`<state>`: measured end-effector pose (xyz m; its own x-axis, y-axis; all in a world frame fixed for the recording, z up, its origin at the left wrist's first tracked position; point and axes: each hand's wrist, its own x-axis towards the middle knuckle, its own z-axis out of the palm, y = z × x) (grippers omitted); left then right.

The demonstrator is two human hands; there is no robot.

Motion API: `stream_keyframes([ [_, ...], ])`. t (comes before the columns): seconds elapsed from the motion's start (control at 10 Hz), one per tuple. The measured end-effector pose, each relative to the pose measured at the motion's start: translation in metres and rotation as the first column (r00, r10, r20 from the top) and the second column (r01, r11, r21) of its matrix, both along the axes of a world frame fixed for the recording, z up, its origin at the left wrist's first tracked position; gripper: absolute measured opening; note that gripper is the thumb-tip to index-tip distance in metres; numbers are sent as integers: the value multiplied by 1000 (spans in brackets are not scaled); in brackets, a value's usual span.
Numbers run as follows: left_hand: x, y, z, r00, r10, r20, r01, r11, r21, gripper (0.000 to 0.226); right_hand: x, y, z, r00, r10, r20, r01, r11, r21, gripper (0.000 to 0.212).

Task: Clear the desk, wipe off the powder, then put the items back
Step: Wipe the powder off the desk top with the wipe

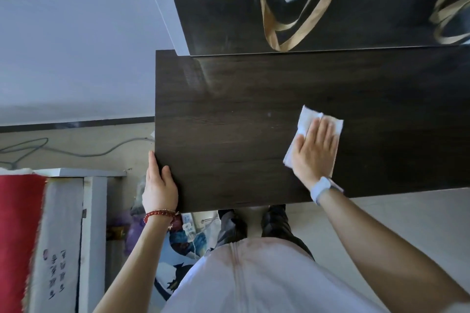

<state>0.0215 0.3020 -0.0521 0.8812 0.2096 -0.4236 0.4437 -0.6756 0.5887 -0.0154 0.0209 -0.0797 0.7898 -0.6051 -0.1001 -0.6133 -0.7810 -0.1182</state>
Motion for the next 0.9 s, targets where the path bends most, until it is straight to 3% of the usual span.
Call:
stream_keyframes([
  [0.1,1,2,-1,1000,7,-3,-7,1000,-9,51,56,22,1,999,-43,24,41,998,50,56],
  [0.2,2,5,-2,1000,8,-5,-8,1000,-25,52,79,82,-5,955,277,101,-284,957,60,58],
  [0.3,2,5,-2,1000,2,-6,-2,999,-40,52,48,130,-1,774,618,135,-631,771,90,55],
  [0.4,3,5,-3,1000,-3,8,3,1000,-26,52,24,90,-2,733,673,104,-680,731,63,55],
  [0.5,2,6,-5,1000,-3,21,3,1000,-15,51,26,24,-3,919,391,49,-390,920,-37,58],
  [0.6,2,7,-7,1000,28,-12,-29,999,-41,51,64,10,2,994,107,9,-107,991,76,58],
  [0.7,3,8,-7,1000,16,17,-15,996,-92,51,107,54,-1,976,209,63,-215,971,107,57],
  [0.8,5,20,-17,994,108,8,-103,961,-259,41,103,129,-6,843,524,117,-532,846,46,55],
  [0.9,12,42,-13,973,228,-24,-187,729,-659,32,59,200,-6,668,727,157,-744,659,110,52],
])
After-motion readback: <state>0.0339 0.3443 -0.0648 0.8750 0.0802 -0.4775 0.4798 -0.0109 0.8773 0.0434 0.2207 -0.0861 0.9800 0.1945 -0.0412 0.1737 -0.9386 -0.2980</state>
